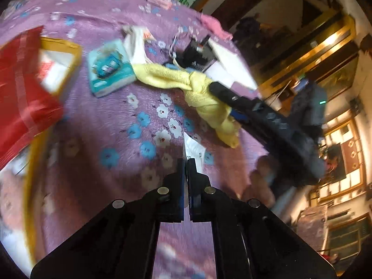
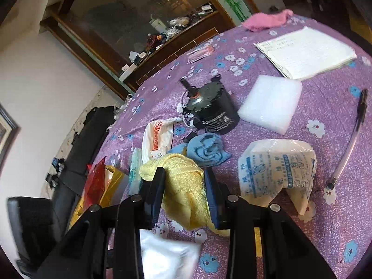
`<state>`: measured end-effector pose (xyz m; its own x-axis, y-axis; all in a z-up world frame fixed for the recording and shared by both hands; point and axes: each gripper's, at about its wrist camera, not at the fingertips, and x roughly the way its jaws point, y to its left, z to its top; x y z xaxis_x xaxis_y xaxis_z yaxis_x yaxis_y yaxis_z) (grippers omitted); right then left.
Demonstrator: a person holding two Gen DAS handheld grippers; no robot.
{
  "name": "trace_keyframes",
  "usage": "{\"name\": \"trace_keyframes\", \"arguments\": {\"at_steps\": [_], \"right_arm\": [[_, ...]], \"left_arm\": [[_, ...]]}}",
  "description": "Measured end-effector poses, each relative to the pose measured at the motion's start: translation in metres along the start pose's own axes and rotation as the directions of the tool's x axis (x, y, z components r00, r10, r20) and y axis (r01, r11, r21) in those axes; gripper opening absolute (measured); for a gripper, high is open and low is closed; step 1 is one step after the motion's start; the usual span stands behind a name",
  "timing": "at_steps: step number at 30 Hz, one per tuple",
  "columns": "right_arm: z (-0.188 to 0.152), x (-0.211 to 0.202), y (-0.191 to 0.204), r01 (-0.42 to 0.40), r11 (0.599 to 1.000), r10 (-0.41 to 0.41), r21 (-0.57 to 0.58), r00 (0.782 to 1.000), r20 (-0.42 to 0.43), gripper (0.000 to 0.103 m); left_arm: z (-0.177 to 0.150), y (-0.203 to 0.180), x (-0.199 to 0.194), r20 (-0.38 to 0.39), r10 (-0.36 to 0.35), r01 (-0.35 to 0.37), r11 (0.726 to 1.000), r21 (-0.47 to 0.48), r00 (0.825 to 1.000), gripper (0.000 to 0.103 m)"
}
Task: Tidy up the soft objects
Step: 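Drop the yellow cloth and white packet into the foam box, opening both tools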
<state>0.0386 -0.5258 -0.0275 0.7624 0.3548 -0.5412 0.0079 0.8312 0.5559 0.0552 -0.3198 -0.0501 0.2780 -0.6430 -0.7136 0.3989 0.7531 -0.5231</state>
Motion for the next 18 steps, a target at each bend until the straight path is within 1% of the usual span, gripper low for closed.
{"name": "trace_keyframes", "arguments": {"at_steps": [3, 6, 8, 9, 11, 14, 16, 18], "right_arm": [[-0.007, -0.018, 0.003, -0.014, 1.0, 0.013, 0.018, 0.999, 0.052, 0.033], [-0.033, -0.05, 0.01, -0.004, 0.996, -0.005, 0.085, 0.994, 0.105, 0.033], [-0.046, -0.064, 0.019, 0.007, 0.994, -0.02, 0.109, 0.992, 0.122, 0.033], [-0.052, -0.07, 0.026, 0.01, 0.994, -0.024, 0.11, 0.992, 0.127, 0.033], [-0.062, -0.078, 0.046, 0.023, 0.995, -0.035, 0.096, 0.992, 0.124, 0.033], [-0.072, -0.084, 0.078, 0.008, 0.999, -0.015, 0.049, 0.991, 0.13, 0.033], [-0.075, -0.085, 0.1, -0.017, 1.0, 0.014, 0.018, 0.991, 0.132, 0.033], [-0.078, -0.081, 0.116, -0.043, 0.999, 0.042, 0.001, 0.992, 0.122, 0.033]], "left_arm": [[-0.012, 0.008, -0.035, 0.044, -0.01, 0.01, 1.0, -0.004, 0.999, 0.001], [-0.024, 0.023, -0.068, 0.099, -0.02, 0.023, 0.999, -0.027, 0.995, 0.001], [-0.032, 0.033, -0.086, 0.144, -0.029, 0.034, 0.999, -0.033, 0.989, 0.001], [-0.036, 0.04, -0.093, 0.153, -0.027, 0.035, 0.998, -0.047, 0.988, 0.001], [-0.043, 0.051, -0.106, 0.175, -0.036, 0.049, 0.996, -0.074, 0.984, 0.001], [-0.052, 0.061, -0.126, 0.23, -0.028, 0.053, 0.993, -0.102, 0.973, 0.001], [-0.06, 0.069, -0.145, 0.27, -0.023, 0.055, 0.992, -0.111, 0.963, 0.001], [-0.064, 0.076, -0.159, 0.299, -0.004, 0.042, 0.992, -0.121, 0.954, 0.001]]}}
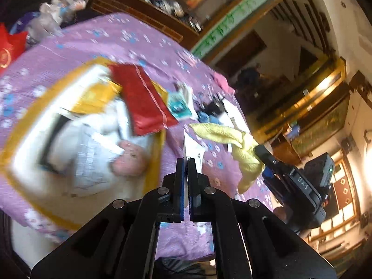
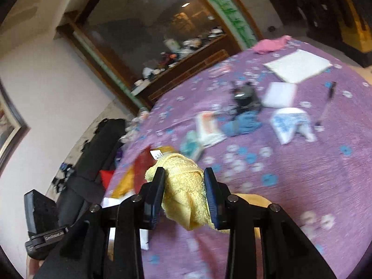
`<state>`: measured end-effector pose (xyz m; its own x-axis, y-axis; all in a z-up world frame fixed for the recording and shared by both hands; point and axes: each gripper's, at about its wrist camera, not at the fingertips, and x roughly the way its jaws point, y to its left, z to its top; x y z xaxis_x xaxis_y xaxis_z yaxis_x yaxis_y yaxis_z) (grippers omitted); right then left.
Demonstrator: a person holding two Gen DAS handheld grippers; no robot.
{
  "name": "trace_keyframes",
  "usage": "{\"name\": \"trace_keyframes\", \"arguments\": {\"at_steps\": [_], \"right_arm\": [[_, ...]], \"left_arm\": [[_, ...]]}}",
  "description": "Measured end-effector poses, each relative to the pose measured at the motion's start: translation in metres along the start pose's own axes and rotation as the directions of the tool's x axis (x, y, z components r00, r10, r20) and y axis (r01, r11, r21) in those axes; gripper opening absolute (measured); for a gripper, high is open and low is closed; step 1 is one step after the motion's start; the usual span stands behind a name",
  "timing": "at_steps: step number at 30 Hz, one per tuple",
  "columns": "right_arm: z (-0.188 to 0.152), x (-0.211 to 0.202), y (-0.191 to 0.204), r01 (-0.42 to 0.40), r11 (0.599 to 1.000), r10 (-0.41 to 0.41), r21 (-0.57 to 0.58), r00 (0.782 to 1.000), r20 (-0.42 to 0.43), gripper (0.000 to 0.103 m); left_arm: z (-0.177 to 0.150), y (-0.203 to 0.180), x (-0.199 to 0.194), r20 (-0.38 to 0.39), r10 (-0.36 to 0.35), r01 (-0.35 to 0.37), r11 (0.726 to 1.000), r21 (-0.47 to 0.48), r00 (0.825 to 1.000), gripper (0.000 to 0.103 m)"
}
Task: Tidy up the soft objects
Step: 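Drop the yellow cloth and white packet into the foam box, opening both tools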
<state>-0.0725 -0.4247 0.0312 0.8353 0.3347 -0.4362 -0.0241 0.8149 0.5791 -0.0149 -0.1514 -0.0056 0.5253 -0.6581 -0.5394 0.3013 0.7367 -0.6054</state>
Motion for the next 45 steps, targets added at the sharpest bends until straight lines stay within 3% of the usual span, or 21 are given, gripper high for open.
{"name": "trace_keyframes", "arguments": {"at_steps": [13, 20, 27, 32, 35, 36, 39, 45], "right_arm": [[-0.021, 0.066, 0.09, -0.068, 0.992, 0.053, -0.103, 0.989, -0.141, 0.033], [-0.024, 0.117, 0.11, -0.086, 0.992, 0.065, -0.094, 0.976, -0.209, 0.033], [-0.038, 0.157, 0.111, -0.053, 0.994, 0.026, -0.096, 0.964, -0.264, 0.034], [-0.045, 0.161, 0.114, -0.066, 0.991, 0.034, -0.113, 0.964, -0.265, 0.036], [-0.046, 0.156, 0.119, -0.119, 0.983, 0.08, -0.138, 0.962, -0.26, 0.039], [-0.046, 0.152, 0.121, -0.14, 0.978, 0.098, -0.153, 0.963, -0.252, 0.042], [-0.043, 0.14, 0.125, -0.17, 0.971, 0.13, -0.171, 0.967, -0.221, 0.063], [-0.04, 0.107, 0.114, -0.187, 0.958, 0.143, -0.216, 0.969, -0.202, 0.064]], "left_arm": [[0.021, 0.066, -0.056, 0.124, 0.104, -0.091, 0.99, -0.107, 0.987, 0.001], [0.033, 0.097, -0.046, 0.101, 0.146, -0.131, 0.981, -0.14, 0.984, 0.001], [0.036, 0.119, -0.022, 0.034, 0.169, -0.162, 0.975, -0.155, 0.985, 0.001], [0.036, 0.127, -0.011, 0.005, 0.194, -0.191, 0.97, -0.15, 0.981, 0.002], [0.034, 0.125, -0.013, 0.022, 0.236, -0.231, 0.963, -0.139, 0.971, 0.003], [0.035, 0.124, -0.013, 0.025, 0.242, -0.236, 0.963, -0.133, 0.97, 0.009], [0.032, 0.112, -0.022, 0.071, 0.281, -0.274, 0.957, -0.094, 0.957, 0.048], [0.02, 0.068, -0.034, 0.146, 0.312, -0.319, 0.947, 0.028, 0.939, 0.051]]}}
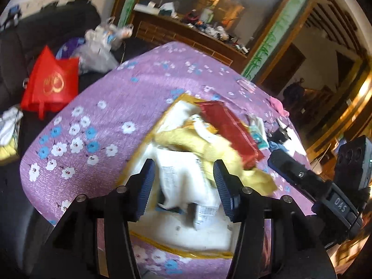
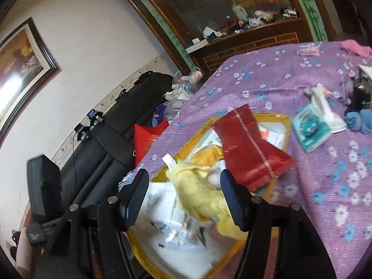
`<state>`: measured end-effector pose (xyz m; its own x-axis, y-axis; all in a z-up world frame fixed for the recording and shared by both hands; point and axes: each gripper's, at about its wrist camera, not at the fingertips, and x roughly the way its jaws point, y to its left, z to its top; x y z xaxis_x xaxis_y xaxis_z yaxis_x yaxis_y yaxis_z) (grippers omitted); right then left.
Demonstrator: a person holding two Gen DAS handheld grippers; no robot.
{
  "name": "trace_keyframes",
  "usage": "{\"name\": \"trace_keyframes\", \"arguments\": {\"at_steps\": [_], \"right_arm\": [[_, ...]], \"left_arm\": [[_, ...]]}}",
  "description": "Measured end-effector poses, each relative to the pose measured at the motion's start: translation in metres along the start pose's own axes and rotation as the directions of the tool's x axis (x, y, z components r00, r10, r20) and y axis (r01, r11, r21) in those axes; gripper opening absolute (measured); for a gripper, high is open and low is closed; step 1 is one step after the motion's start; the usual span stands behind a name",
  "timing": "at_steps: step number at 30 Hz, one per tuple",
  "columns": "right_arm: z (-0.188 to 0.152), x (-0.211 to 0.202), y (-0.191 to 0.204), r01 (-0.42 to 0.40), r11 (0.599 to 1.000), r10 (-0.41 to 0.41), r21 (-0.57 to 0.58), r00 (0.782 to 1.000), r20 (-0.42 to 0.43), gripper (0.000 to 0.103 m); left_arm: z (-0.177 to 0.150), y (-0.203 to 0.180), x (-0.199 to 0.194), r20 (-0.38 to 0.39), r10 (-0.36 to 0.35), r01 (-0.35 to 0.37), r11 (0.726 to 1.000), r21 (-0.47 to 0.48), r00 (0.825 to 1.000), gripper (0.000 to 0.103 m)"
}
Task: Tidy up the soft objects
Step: 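Drop the yellow cloth and white packet into the foam box, opening both tools, then grasp the teal tissue pack with the left tool while the right tool grasps a white printed packet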
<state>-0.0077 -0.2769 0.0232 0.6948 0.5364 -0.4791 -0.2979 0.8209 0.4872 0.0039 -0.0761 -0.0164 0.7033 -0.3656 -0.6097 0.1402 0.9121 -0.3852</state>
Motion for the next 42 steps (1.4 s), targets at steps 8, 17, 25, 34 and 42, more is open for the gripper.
{"name": "trace_keyframes", "arguments": {"at_steps": [8, 17, 25, 34, 42], "right_arm": [[-0.028, -0.056, -0.054, 0.012, 0.993, -0.012, 0.121, 1.0, -0.005, 0.064], [-0.037, -0.107, -0.119, 0.119, 0.971, -0.122, 0.208, 0.993, 0.0, 0.064], [-0.025, -0.126, -0.183, 0.172, 0.934, -0.192, 0.314, 0.981, 0.035, 0.064], [0.025, -0.13, -0.252, 0.323, 0.85, -0.363, 0.416, 0.931, 0.02, 0.064], [0.034, -0.095, -0.28, 0.497, 0.771, -0.524, 0.398, 0.85, -0.046, 0.064]], "left_arm": [[-0.021, -0.072, 0.001, -0.055, -0.082, 0.087, 0.991, 0.097, 0.995, 0.053], [-0.031, -0.142, 0.031, -0.172, -0.137, 0.169, 0.968, 0.187, 0.975, 0.053], [-0.015, -0.168, 0.068, -0.225, -0.131, 0.177, 0.964, 0.196, 0.965, 0.053], [0.007, -0.18, 0.11, -0.256, -0.105, 0.156, 0.97, 0.186, 0.961, 0.053], [0.03, -0.204, 0.155, -0.302, -0.012, 0.09, 0.965, 0.246, 0.953, 0.053]]}}
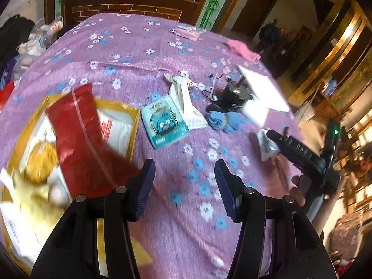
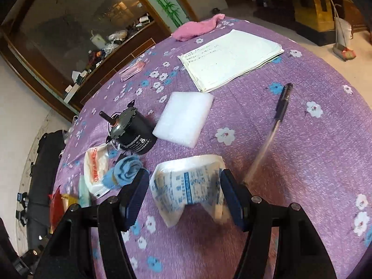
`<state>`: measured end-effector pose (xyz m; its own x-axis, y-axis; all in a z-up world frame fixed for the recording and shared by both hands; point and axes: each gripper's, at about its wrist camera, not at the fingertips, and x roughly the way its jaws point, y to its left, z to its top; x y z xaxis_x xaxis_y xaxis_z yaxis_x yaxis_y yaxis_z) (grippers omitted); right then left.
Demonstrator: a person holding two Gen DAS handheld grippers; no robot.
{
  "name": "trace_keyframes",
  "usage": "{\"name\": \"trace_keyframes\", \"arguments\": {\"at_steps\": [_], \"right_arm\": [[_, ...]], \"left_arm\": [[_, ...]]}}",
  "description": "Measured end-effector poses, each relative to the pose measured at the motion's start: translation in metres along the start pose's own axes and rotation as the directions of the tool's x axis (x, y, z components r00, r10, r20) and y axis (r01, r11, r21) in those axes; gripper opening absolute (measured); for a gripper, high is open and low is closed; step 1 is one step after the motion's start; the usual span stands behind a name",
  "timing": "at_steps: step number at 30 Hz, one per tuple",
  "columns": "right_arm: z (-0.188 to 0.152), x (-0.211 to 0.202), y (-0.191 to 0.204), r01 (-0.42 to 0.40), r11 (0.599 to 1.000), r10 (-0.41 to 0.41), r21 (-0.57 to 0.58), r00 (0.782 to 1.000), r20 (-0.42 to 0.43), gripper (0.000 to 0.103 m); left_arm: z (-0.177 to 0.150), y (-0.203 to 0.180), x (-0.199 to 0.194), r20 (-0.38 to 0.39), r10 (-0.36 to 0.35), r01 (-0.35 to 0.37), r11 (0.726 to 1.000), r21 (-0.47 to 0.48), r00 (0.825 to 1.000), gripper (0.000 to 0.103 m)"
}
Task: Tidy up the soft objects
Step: 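Grasp the teal tissue pack with the left tool while the right tool grasps a white printed packet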
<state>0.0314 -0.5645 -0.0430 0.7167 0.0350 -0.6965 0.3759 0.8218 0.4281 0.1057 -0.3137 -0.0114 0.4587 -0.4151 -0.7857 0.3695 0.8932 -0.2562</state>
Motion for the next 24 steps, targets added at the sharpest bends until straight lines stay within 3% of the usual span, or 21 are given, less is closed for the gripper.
{"name": "trace_keyframes", "arguments": {"at_steps": [1, 3, 6, 8, 10, 13, 15, 17, 19, 24], "right_arm": [[-0.004, 0.005, 0.002, 0.031, 0.999, -0.031, -0.027, 1.0, 0.006, 0.064], [-0.006, 0.007, 0.003, 0.007, 0.999, -0.007, -0.033, 1.0, -0.005, 0.066], [-0.006, 0.005, 0.0, -0.005, 0.999, 0.004, -0.047, 1.0, -0.016, 0.063], [-0.006, 0.003, -0.002, -0.008, 0.999, 0.007, -0.045, 1.0, -0.019, 0.061], [-0.007, 0.002, -0.001, -0.017, 0.999, 0.016, -0.048, 1.0, -0.023, 0.053], [-0.007, 0.002, 0.002, -0.029, 0.998, 0.028, -0.054, 0.999, -0.027, 0.049], [-0.005, 0.002, 0.004, -0.026, 0.998, 0.025, -0.06, 0.999, -0.021, 0.044], [-0.005, 0.001, 0.004, -0.032, 0.998, 0.032, -0.059, 0.999, -0.015, 0.039], [-0.003, 0.002, 0.003, -0.043, 0.998, 0.042, -0.051, 0.999, -0.015, 0.036], [-0.002, -0.003, 0.003, -0.115, 0.993, 0.115, -0.041, 0.993, 0.002, 0.031]], "left_arm": [[0.005, -0.005, 0.007, -0.012, 0.029, -0.029, 0.999, 0.026, 0.999, 0.053], [0.016, -0.012, 0.02, -0.013, 0.066, -0.065, 0.996, 0.062, 0.998, 0.053], [0.036, -0.012, 0.05, -0.082, 0.069, -0.063, 0.995, 0.071, 0.994, 0.053], [0.048, -0.01, 0.067, -0.096, 0.116, -0.11, 0.992, 0.064, 0.989, 0.053], [0.055, -0.013, 0.079, -0.105, 0.132, -0.122, 0.988, 0.092, 0.986, 0.053], [0.06, -0.014, 0.102, -0.143, 0.184, -0.167, 0.978, 0.122, 0.972, 0.053], [0.061, -0.007, 0.109, -0.148, 0.223, -0.21, 0.973, 0.1, 0.964, 0.053], [0.059, -0.004, 0.106, -0.141, 0.218, -0.206, 0.974, 0.094, 0.966, 0.043], [0.054, -0.007, 0.102, -0.14, 0.232, -0.217, 0.969, 0.118, 0.962, 0.023], [0.044, -0.014, 0.077, -0.102, 0.192, -0.18, 0.976, 0.119, 0.976, 0.015]]}}
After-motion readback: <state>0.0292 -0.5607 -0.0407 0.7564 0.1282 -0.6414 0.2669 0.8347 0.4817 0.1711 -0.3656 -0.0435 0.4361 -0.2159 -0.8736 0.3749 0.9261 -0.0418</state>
